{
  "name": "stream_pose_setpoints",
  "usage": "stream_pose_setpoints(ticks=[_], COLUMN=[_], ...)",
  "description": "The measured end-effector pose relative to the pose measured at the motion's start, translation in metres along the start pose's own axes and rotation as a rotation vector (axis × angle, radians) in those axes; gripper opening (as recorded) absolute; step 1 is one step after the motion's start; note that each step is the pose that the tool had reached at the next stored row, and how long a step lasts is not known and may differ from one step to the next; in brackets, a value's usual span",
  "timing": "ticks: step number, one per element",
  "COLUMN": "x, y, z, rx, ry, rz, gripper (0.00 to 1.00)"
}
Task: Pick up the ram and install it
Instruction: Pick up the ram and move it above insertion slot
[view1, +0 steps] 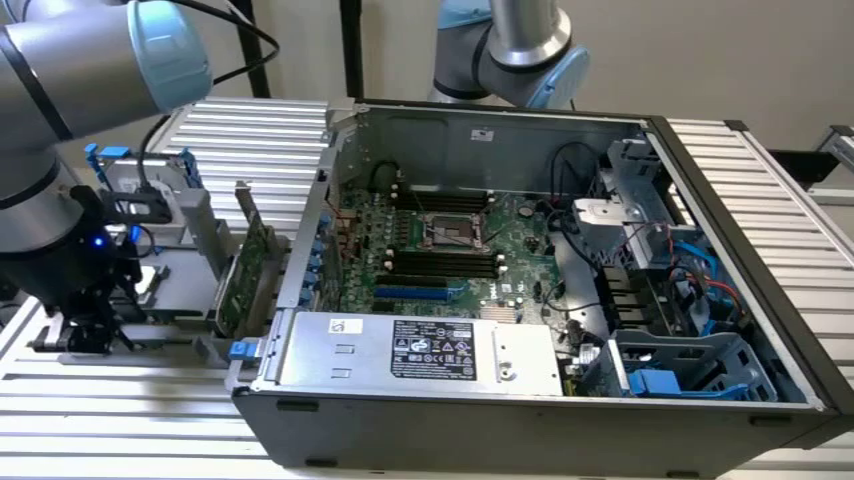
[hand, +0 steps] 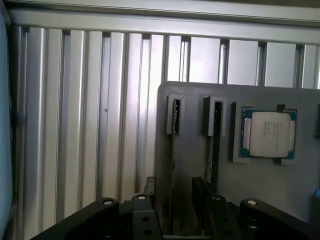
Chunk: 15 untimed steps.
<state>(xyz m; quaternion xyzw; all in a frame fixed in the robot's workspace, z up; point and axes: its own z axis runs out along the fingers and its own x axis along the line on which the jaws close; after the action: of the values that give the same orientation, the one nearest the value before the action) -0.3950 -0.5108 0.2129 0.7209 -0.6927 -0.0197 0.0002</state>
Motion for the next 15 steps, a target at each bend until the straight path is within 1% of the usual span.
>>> stream_pose_setpoints(ticks=[3,7,9,12,13,15], x=[0.0,0.001,0.001,0.002,0.003,0.004], y=[-0.0001,-0.0003,-0.0003,-0.0003,-0.0004,-0.0003], z=[0.0049,0.011,0.013,0.0154,0.0161,0.0171], rx=[0.0,0.0007,0.0007,0.0012,0.0012,-0.0003], ry=[-0.0071,-0.0194,-0.0264,-0.0391,-0.0419,-0.0441], rz=[0.0,-0.001,-0.001,-0.001,-0.002,-0.001], gripper=[1.0,1.0,1.0,1.0,1.0,1.0])
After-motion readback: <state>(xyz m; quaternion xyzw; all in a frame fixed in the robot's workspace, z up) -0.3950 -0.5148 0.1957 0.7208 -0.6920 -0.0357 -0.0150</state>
